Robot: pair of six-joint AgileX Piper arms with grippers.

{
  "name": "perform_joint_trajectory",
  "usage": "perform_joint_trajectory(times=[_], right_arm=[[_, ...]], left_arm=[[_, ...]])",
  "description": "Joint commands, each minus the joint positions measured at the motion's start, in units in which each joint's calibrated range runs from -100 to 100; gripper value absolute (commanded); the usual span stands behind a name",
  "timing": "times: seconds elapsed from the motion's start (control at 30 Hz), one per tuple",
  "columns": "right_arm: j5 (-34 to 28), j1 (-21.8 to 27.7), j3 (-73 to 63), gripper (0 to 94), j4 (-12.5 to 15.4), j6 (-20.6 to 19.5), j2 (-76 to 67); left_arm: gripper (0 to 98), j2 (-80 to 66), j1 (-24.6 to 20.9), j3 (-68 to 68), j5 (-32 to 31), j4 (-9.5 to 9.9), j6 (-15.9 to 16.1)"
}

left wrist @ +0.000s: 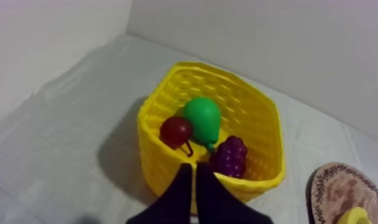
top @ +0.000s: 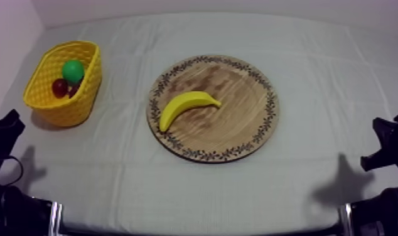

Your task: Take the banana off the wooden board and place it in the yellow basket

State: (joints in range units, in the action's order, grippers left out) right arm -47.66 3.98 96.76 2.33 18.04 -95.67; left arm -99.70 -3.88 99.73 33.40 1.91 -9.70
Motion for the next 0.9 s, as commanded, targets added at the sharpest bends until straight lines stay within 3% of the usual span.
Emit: perform_joint_trajectory(times=[0.0,0.43,0.73,0.87], right_arm=[[0.0,0.0,0.0,0.3,0.0,0.1,0.0],[0.0,0.0,0.0,0.3,0.0,0.1,0.0],[0.0,0.0,0.0,0.3,0.0,0.1,0.0],[0.0,0.0,0.0,0.3,0.0,0.1,0.0]], left_arm=[[0.1,0.0,0.0,0.1,0.0,0.02,0.0],[0.1,-0.1,0.4,0.3,-0.8,0.06,0.4],[0.1,-0.3,12.4,-0.7,2.8,0.32,11.0],[0.1,-0.2,16.7,-2.2,6.4,0.35,10.9]])
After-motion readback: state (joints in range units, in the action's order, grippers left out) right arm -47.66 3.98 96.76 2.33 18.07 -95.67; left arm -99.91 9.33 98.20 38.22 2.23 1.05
